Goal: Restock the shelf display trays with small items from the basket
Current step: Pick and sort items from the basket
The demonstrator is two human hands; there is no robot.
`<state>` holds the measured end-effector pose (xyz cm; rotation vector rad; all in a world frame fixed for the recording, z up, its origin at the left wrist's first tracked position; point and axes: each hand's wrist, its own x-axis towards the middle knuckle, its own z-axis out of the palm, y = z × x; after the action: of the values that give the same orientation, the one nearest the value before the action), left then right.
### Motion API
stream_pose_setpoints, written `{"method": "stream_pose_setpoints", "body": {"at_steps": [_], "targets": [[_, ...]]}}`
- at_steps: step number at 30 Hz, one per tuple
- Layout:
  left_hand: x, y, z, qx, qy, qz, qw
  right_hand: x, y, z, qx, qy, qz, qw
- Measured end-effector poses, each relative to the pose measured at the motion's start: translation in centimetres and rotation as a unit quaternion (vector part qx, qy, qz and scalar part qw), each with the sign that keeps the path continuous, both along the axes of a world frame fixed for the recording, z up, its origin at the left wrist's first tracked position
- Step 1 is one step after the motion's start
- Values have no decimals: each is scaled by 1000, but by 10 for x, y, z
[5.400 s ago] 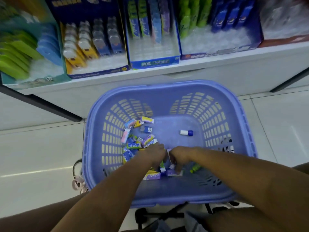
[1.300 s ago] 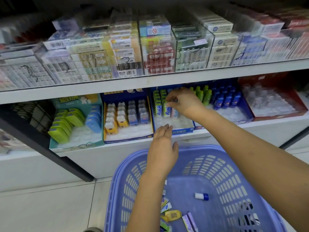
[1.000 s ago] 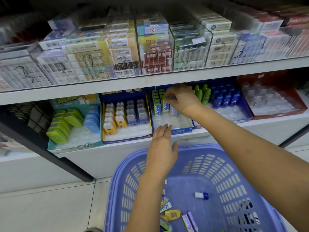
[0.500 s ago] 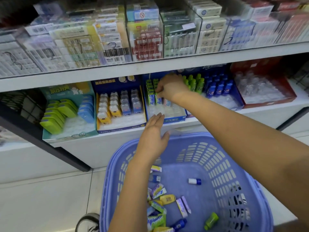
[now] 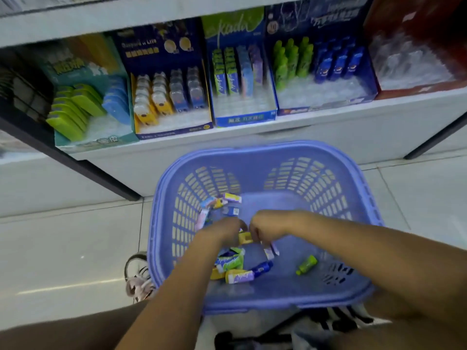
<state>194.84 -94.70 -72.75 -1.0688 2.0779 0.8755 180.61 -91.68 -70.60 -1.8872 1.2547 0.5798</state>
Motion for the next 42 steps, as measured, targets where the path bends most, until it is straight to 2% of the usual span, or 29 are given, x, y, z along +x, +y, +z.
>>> {"method": "stream_pose_setpoints", "body": {"at_steps": [4,7,11,14,16,20,22,24,27,31,33,34,35,37,38,40,42], "targets": [[13,16,-30,35,-52,-56,996,14,35,-60,44,36,87,995],[16,13,-39,34,-45,-44,997,18,43,-87,43,37,112,992],[18,8,-49,30,-13,18,999,22,41,-101,93,58,106,988],[19,3,-53,44,0,68,997,13,34,-104,147,51,56,986],[18,1,-53,40,-8,66,997,4,28,-102,171,23,15,985],[10,5,-52,-67,-84,48,993,-23,13,-90,234,-82,-142,958],[4,4,-52,-97,-85,48,991,-39,5,-84,241,-130,-222,936],[-4,-1,-53,-41,-10,115,992,-50,-2,-79,226,-195,-301,906],[-18,-2,-45,119,146,273,944,-58,-12,-71,188,-288,-392,853],[-32,2,-38,131,238,356,894,-58,-20,-60,179,-341,-418,823],[-27,-2,-37,139,223,384,885,-54,-20,-60,190,-344,-450,802],[-22,-6,-36,140,197,393,887,-48,-19,-62,186,-325,-455,808],[-15,-10,-34,138,169,403,889,-41,-17,-66,162,-282,-434,840],[0,-18,-28,139,141,454,869,-20,-11,-77,87,-170,-301,934],[7,-22,-24,139,138,481,855,-7,-6,-82,73,-134,-236,960],[19,-28,-17,131,139,523,831,19,7,-93,62,-88,-133,985],[27,-30,-10,138,158,555,805,37,17,-101,13,-30,-62,998]]}}
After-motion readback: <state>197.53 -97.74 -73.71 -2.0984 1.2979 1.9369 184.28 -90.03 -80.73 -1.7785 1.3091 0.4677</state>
